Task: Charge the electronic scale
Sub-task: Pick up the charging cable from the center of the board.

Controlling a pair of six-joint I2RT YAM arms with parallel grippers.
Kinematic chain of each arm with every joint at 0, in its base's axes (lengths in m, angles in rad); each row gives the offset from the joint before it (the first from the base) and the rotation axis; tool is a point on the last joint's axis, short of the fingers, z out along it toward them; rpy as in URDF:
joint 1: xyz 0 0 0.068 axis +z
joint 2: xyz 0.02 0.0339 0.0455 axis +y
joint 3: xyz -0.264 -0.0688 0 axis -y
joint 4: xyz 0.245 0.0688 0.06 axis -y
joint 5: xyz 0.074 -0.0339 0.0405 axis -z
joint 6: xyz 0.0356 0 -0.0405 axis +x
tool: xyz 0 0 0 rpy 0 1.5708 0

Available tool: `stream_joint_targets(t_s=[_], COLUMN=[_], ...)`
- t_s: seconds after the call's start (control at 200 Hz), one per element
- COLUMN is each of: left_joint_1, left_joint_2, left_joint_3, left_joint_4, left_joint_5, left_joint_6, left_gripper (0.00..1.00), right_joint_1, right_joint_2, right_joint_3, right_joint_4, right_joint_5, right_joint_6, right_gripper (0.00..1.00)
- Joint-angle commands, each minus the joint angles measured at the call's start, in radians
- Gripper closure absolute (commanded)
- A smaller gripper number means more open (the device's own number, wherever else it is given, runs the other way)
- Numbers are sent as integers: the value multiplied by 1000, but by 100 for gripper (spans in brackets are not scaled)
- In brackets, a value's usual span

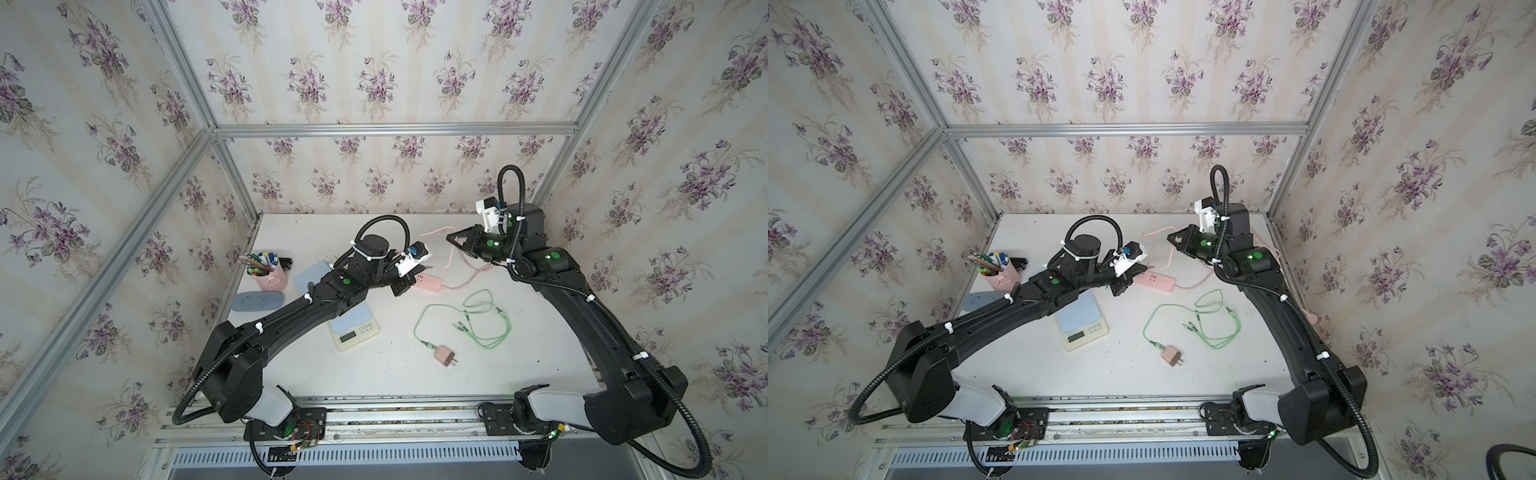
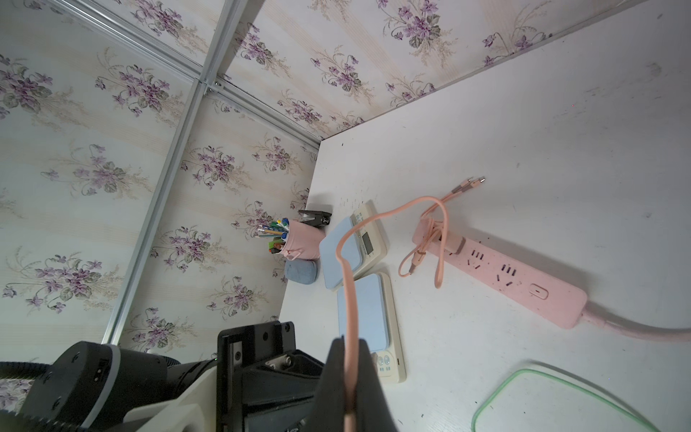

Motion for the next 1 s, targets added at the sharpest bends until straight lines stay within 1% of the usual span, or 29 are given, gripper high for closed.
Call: stream_joint_targets(t_s=[0.0, 0.035, 0.075, 0.17, 0.26, 0.385, 0.555, 0.599, 0.644, 0.694, 0.714, 0.754, 0.764, 0.784, 0.819, 0.869, 0.929, 0.994], left_joint_1=[3, 2, 3, 2, 3, 3, 2, 3, 4, 10, 16, 29, 33, 41, 55, 75, 96, 114], left_joint_2=[-5, -2, 1, 13, 30, 52, 53, 45, 40, 35, 34, 31, 31, 29, 30, 34, 42, 50], left_joint_3=[-3, -7, -9, 3, 21, 38, 38, 37, 41, 50, 53, 58, 58, 61, 64, 74, 87, 99], left_joint_4=[1, 5, 10, 10, 10, 10, 8, 5, -11, -33, -38, -42, -43, -44, -44, -50, -61, -72], left_joint_5=[18, 10, 5, -1, -1, 2, 22, 27, 40, 72, 91, 139, 150, 178, 231, 305, 389, 457], left_joint_6=[-6, 0, 5, 18, 22, 26, 15, 6, -6, -36, -54, -96, -108, -131, -173, -234, -301, -357], left_gripper=[77, 67, 64, 63, 65, 72, 93, 98, 100, 100, 100, 100, 100, 100, 100, 100, 100, 100], right_joint_1=[-4, -4, -4, -4, -4, -4, -12, -19, -27, -36, -39, -41, -41, -41, -42, -41, -32, 1], right_joint_2=[-12, -14, -16, -22, -28, -34, -35, -36, -37, -43, -47, -63, -68, -79, -106, -152, -219, -294], right_joint_3=[-3, -3, -3, -7, -12, -16, -15, -20, -28, -45, -55, -83, -91, -110, -148, -213, -302, -404], right_joint_4=[50, 49, 47, 43, 42, 44, 38, 42, 50, 73, 91, 140, 155, 185, 240, 324, 425, 536], right_joint_5=[-31, -33, -37, -44, -49, -52, -50, -50, -50, -58, -62, -75, -78, -85, -98, -110, -111, -105], right_joint_6=[30, 30, 30, 31, 36, 42, 40, 41, 45, 55, 61, 73, 76, 79, 83, 86, 84, 78], right_gripper=[100, 100, 100, 100, 100, 100, 100, 100, 100, 89, 82, 61, 57, 51, 44, 38, 36, 32])
